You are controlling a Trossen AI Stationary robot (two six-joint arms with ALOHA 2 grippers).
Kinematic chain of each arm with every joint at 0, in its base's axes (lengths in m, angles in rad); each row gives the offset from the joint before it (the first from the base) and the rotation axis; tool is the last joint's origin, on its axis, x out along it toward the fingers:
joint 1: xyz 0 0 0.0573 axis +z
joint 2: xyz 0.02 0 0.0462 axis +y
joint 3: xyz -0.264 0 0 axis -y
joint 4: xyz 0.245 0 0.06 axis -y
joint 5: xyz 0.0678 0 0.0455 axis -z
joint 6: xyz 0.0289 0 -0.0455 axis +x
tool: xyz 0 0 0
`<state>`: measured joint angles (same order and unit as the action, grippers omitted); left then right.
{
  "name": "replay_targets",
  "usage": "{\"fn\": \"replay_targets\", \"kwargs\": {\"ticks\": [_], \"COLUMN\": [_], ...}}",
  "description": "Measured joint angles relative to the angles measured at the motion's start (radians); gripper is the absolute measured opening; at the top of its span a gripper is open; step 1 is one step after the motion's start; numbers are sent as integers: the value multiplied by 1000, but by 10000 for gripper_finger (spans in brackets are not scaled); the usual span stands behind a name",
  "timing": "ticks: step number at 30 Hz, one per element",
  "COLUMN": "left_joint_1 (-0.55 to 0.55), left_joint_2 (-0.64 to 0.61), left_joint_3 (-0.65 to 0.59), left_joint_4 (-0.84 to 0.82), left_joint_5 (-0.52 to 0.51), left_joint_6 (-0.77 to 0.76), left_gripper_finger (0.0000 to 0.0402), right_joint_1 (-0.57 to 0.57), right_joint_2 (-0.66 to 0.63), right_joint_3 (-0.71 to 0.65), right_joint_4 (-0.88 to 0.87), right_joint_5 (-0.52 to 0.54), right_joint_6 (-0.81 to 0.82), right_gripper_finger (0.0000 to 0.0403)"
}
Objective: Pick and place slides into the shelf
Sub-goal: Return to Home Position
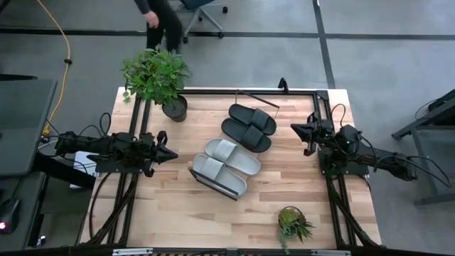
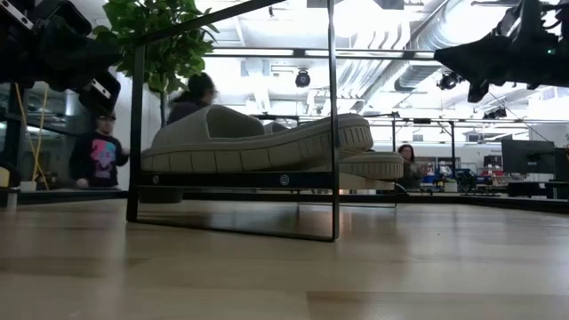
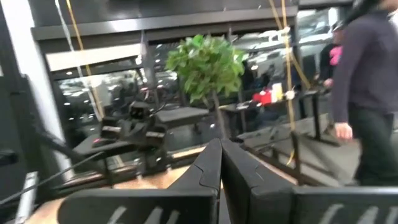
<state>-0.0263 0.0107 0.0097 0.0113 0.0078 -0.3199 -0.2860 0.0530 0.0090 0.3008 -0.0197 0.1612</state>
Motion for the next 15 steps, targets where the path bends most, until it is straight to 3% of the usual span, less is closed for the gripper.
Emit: {"fn": "replay_targets", "kwargs": {"ticks": [3, 15], "left_joint_1": [0, 0], "left_joint_2": [0, 0], "left_joint_3": [0, 0], "left_joint_4": [0, 0], "left_joint_5": [0, 0], "left_joint_6": [0, 0], "left_gripper_finger": [1, 1], "right_joint_1": [26, 138], "right_joint_2": [-50, -49], "right_joint_3": [0, 0], "right_joint_4": [-60, -149], "right_joint_5": [-3, 4], "right_joint_6": [21, 67], "right_gripper_finger": [0, 0]}}
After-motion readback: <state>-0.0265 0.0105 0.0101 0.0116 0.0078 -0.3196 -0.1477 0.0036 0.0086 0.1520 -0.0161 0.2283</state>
